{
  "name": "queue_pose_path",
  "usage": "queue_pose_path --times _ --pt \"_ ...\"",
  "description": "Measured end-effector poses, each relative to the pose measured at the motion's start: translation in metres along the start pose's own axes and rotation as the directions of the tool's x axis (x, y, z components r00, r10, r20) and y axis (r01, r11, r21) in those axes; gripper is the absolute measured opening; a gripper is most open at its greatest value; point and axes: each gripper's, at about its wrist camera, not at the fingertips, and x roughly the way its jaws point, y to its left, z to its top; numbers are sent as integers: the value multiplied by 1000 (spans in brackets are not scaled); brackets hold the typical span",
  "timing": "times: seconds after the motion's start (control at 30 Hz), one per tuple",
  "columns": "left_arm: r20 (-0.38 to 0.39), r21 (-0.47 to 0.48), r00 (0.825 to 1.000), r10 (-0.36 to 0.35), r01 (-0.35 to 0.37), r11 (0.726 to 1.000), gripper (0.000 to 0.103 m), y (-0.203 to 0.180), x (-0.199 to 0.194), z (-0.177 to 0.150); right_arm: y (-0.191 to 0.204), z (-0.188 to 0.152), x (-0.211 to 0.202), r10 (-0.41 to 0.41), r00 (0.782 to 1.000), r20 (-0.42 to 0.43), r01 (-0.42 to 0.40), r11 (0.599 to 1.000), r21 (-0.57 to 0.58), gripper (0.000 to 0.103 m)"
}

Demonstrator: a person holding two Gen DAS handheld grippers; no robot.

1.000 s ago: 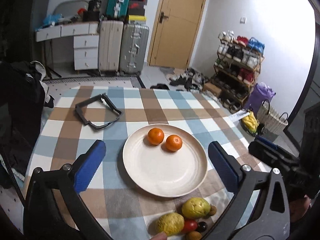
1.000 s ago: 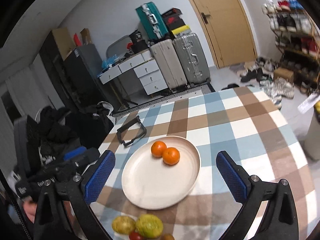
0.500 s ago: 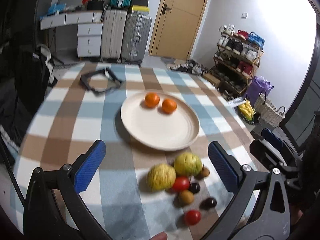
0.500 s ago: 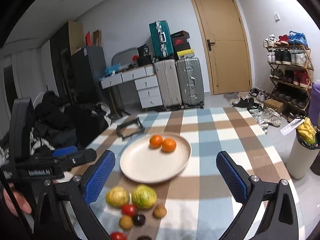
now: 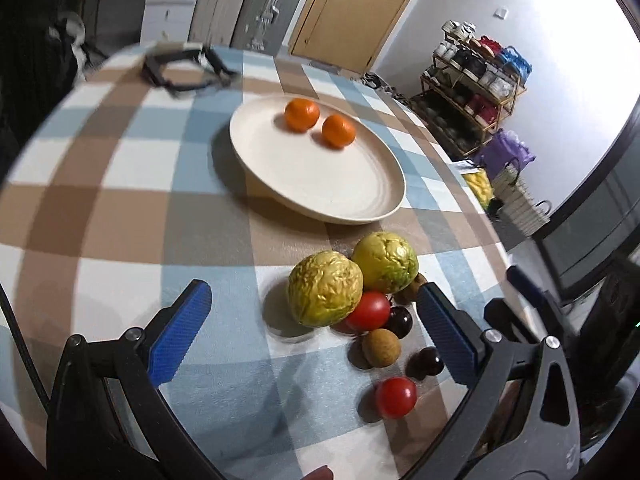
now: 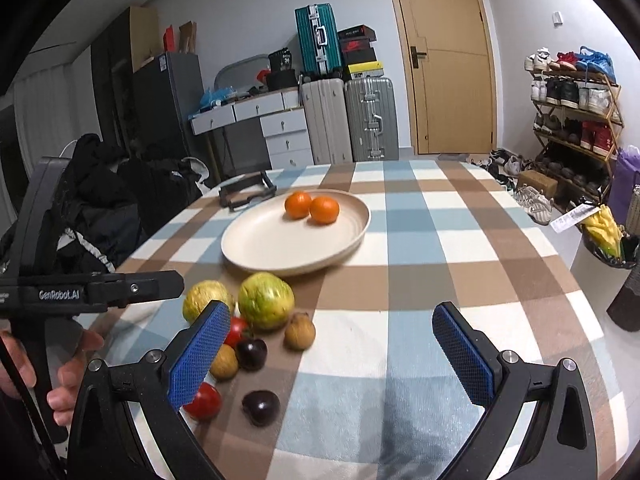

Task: Organize fruits
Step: 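Move both tools back toward the remaining fruits, then grasp the wrinkled yellow fruit with the left tool while the right grasps the green guava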

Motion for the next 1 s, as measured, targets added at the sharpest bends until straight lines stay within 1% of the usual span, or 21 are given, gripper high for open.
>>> queue_pose_path --times 0.1,0.3,0.37,0.43,0.47,0.57,0.6,0.63,0.7,0.77,0.8,1.0 --pt "-28 -28 999 -41 40 999 102 9 10 4 -6 -3 5 16 1000 -16 -16 999 28 103" --pt "-57 -60 992 -117 113 992 102 16 24 11 -14 -2 13 59 997 -45 -55 996 73 103" --pt "-72 -76 987 -143 137 988 98 19 30 15 -16 -2 15 74 996 -54 -70 994 81 103" --pt "-85 -80 983 -163 157 984 92 21 34 18 -17 -2 17 81 995 -62 -75 993 91 103" --pt "-90 -82 981 -171 164 983 91 22 36 19 -19 -2 18 86 994 -66 -79 992 98 103" --pt "-105 -91 974 -202 193 977 81 24 41 23 -22 -2 21 100 992 -71 -91 988 121 103" --pt "-105 -92 973 -206 197 976 74 25 43 23 -23 -2 21 103 992 -72 -93 988 127 103" --pt "-103 -90 972 -210 201 976 62 25 44 25 -24 -2 22 107 991 -74 -96 986 133 103" --pt "-113 -79 971 -211 203 976 53 25 48 26 -25 -2 24 114 990 -77 -102 984 142 103" --pt "-112 -73 970 -216 209 975 49 25 49 26 -25 -2 26 122 989 -80 -109 983 149 103" --pt "-112 -70 970 -218 211 975 45 25 50 27 -25 -2 26 124 989 -82 -111 982 151 103" --pt "-116 -61 966 -230 224 973 44 27 52 26 -24 -3 27 130 987 -89 -116 981 153 103"
